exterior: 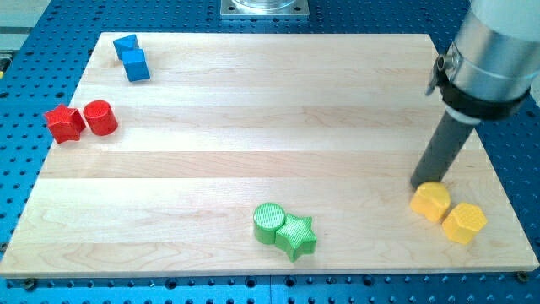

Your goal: Place the red blocks at the center of the board

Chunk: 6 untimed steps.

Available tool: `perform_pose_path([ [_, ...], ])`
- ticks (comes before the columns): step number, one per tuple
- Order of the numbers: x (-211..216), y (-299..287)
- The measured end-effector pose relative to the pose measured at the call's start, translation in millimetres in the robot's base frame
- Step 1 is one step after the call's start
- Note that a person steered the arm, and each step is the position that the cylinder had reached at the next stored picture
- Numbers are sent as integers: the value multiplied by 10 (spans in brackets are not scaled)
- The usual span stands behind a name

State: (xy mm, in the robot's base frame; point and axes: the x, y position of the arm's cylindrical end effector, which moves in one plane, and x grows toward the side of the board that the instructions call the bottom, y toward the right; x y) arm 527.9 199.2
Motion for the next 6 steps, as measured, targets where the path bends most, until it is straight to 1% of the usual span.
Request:
perform_pose_path([
  [1,147,-13],
  [2,10,-45],
  [6,-17,-46],
])
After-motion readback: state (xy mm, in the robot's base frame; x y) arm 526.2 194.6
